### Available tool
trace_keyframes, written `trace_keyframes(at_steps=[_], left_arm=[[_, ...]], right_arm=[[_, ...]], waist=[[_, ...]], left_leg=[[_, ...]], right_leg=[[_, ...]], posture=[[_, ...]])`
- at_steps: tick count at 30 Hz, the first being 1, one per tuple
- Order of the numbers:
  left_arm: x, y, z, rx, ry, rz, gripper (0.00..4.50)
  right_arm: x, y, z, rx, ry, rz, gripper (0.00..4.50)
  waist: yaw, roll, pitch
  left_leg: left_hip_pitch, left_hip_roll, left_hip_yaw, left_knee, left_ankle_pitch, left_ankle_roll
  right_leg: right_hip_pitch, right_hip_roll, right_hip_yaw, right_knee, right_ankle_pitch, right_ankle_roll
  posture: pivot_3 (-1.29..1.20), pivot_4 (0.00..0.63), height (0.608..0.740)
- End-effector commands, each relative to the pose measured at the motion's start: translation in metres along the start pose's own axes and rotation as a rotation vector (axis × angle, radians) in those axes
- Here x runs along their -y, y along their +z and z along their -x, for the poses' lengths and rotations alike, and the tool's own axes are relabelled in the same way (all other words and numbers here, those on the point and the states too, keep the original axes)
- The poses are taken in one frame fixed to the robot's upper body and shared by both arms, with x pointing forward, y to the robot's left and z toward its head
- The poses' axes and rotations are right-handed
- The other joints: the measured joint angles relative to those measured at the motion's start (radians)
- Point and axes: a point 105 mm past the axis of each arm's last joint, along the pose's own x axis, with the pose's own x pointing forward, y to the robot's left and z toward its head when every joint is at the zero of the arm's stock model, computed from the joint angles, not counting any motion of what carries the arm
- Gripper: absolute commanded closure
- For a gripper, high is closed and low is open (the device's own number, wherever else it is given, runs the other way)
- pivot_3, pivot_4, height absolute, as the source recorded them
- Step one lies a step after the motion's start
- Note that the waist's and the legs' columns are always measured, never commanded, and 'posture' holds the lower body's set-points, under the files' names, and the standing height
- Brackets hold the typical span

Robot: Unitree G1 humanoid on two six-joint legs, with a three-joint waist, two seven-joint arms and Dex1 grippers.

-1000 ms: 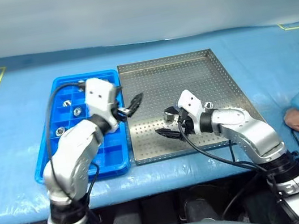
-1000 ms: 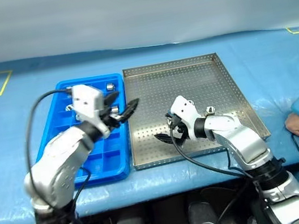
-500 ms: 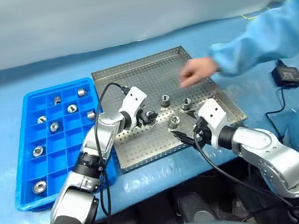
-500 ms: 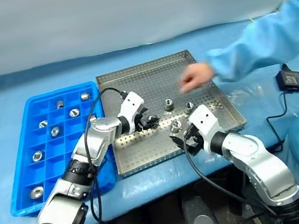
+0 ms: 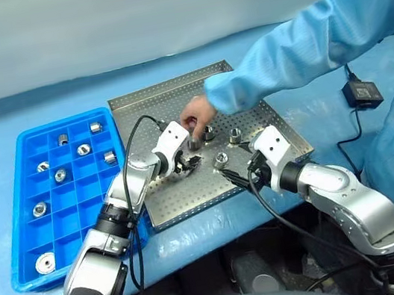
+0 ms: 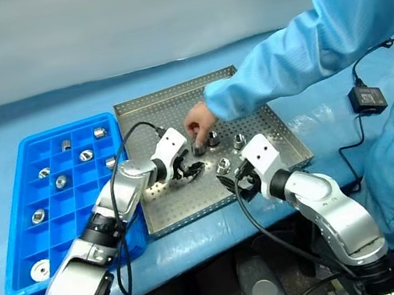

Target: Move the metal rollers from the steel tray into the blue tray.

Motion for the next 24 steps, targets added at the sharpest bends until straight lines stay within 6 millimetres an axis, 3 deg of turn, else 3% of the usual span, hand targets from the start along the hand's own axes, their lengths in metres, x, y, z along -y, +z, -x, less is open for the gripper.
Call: trace_keyframes(at_steps=[1, 24], left_arm=[[-0.0016, 0.0142, 0.0061, 0.055, 0.012, -0.02, 0.92], [-0.0108, 0.0104, 0.0124, 0.1, 0.065, 0.032, 0.92]], right_arm=[[0.0001, 0.0102, -0.0012, 0.033, 0.014, 0.03, 0.0], [0.0055, 0.0134, 0.0003, 0.013, 0.026, 0.08, 0.0]], waist=[[0.001, 0.0, 0.0], [0.006, 0.0, 0.0]], left_leg=[[0.0, 0.0, 0.0, 0.0, 0.0, 0.0], [0.0, 0.0, 0.0, 0.0, 0.0, 0.0]], right_leg=[[0.0, 0.0, 0.0, 0.0, 0.0, 0.0], [0.0, 0.0, 0.0, 0.0, 0.001, 0.001]], posture=[[-0.22, 0.15, 0.74], [-0.21, 0.15, 0.74]])
